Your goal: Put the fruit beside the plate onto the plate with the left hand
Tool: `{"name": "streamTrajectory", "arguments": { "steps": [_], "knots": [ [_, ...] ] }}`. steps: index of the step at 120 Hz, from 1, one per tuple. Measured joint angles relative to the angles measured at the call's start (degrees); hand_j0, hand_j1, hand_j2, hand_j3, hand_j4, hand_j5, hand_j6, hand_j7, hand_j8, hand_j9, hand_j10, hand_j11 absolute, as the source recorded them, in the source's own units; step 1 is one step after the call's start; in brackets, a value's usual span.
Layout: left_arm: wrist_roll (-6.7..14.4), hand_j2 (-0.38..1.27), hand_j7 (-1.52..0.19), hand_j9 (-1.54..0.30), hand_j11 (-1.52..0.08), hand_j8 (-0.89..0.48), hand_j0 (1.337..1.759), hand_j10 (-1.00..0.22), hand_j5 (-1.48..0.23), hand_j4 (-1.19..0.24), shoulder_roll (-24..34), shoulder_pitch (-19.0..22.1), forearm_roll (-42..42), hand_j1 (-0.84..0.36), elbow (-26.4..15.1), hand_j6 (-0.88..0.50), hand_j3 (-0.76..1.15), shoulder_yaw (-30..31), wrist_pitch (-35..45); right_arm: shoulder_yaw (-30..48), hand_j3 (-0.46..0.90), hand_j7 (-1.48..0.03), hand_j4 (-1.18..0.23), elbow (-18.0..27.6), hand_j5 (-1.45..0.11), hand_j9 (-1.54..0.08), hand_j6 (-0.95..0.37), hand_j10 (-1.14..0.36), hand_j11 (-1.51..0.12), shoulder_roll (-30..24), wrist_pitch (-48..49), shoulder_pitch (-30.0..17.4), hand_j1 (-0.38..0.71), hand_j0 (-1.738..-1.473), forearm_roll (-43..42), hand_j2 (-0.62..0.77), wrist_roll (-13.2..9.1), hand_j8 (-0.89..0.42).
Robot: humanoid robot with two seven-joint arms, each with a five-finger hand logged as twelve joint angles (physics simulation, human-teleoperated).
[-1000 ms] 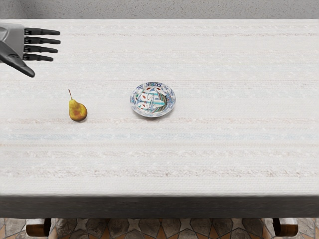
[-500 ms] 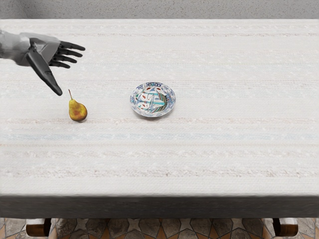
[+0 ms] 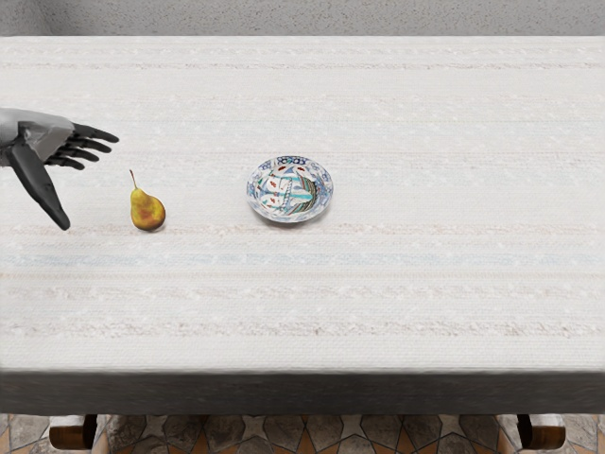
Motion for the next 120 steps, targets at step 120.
{"name": "streamTrajectory", "arguments": {
  "steps": [120],
  "knots": [
    [-18.64, 0.0, -0.02, -0.02, -0.02, -0.02, 1.658, -0.02, -0.02, -0.02, -5.79, 6.1, 5.22, 0.33, 4.14, -0.02, 0.0, 0.74, 8.63, 0.0, 0.0, -0.01, -0.01, -0.09, -0.01, -0.01, -0.01, -0.01, -0.01, 0.0, 0.0, -0.67, -0.34, -1.658, 0.0, 0.0, 0.0, -0.01]
  ]
}}
